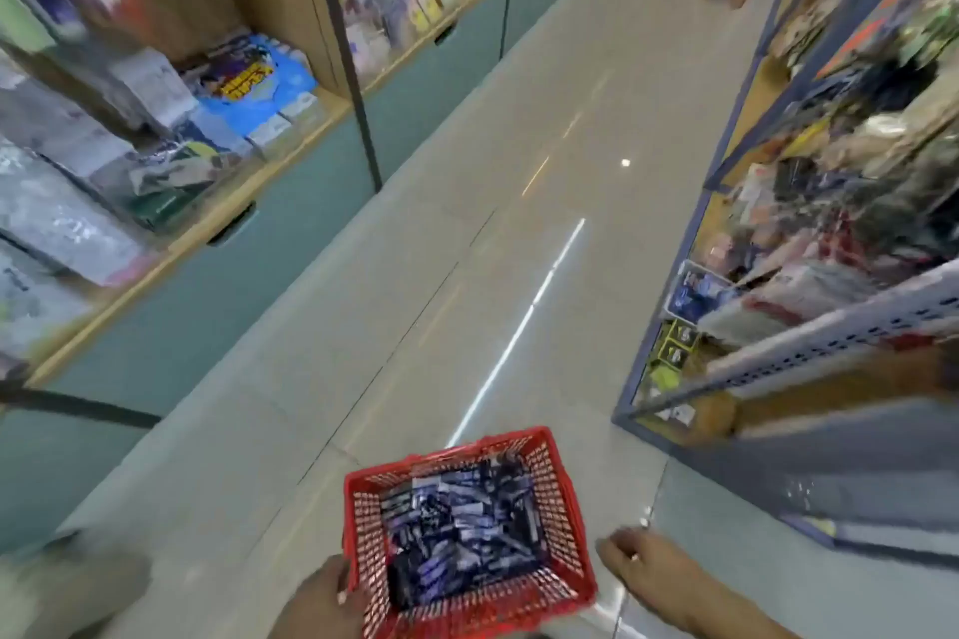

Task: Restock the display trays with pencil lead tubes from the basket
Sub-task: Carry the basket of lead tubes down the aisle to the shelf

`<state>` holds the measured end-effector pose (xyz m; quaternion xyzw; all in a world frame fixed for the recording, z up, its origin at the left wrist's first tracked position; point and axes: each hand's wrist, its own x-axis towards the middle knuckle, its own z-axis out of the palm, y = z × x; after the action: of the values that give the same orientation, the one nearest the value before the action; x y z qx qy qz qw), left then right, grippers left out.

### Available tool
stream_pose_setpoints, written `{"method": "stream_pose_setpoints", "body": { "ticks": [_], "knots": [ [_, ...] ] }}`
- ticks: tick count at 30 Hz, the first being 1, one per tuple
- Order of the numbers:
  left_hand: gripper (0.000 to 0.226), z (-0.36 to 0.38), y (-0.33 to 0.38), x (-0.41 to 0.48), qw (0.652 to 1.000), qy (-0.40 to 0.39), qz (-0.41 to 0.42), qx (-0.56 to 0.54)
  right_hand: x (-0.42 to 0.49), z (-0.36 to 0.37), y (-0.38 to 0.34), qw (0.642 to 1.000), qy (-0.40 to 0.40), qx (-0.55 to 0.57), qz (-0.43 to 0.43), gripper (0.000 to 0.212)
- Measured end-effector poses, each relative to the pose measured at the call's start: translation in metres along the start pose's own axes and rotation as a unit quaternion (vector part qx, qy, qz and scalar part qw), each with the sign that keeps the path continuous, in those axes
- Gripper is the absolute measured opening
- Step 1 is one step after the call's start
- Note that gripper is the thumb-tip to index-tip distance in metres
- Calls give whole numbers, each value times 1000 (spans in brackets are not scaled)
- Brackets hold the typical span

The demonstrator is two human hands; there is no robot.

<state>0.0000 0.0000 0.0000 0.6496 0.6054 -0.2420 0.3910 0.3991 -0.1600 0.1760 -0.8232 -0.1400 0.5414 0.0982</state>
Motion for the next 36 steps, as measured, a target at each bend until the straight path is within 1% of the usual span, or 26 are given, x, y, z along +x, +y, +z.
{"method": "stream_pose_setpoints", "body": {
  "ticks": [1,3,4,5,6,7,9,10,12,14,15,16,17,19,20,23,26,29,32,36],
  "knots": [
    [38,-2,11,-6,1000,-11,19,-15,21,7,2,1000,4,5,-10,41],
    [13,-8,33,-8,999,6,30,-40,67,21,11,999,12,41,-1,37],
    [10,-6,38,-1,999,-3,21,-31,95,29,18,996,28,80,20,35],
    [12,0,37,10,1000,-5,19,-24,119,40,26,993,48,106,33,35],
    [14,10,33,25,1000,-3,5,-16,144,53,38,993,63,93,43,37],
    [17,24,25,42,1000,7,-10,-23,168,65,48,994,70,68,41,43],
    [30,53,14,73,998,22,-45,-37,210,84,68,996,76,-10,46,56],
    [34,62,11,85,997,29,-58,-41,230,92,76,995,74,-33,54,58],
    [35,75,6,107,992,68,-83,-65,264,107,90,997,60,-15,51,54],
    [37,82,1,123,977,131,-117,-124,288,118,99,996,74,16,49,50],
    [40,88,-5,128,967,150,-136,-155,299,123,105,995,85,21,47,47],
    [44,93,-9,131,961,145,-157,-177,306,127,109,994,94,10,50,43],
    [47,99,-12,133,959,124,-165,-192,309,130,111,993,104,2,51,38],
    [48,108,-12,131,957,63,-188,-210,312,135,115,992,115,-29,53,36],
    [47,109,-10,128,955,51,-194,-219,310,135,114,991,116,-47,54,38],
    [41,101,-3,116,956,51,-188,-218,305,127,111,992,103,-37,64,42],
    [38,73,11,96,963,45,-172,-201,281,108,100,992,101,-21,68,42],
    [38,30,34,62,969,48,-152,-189,242,82,86,993,103,20,62,35],
    [38,-26,60,17,973,60,-128,-185,182,47,62,990,115,65,47,31],
    [35,-114,105,-66,966,86,-83,-228,87,-14,16,980,136,145,27,33]
  ]
}}
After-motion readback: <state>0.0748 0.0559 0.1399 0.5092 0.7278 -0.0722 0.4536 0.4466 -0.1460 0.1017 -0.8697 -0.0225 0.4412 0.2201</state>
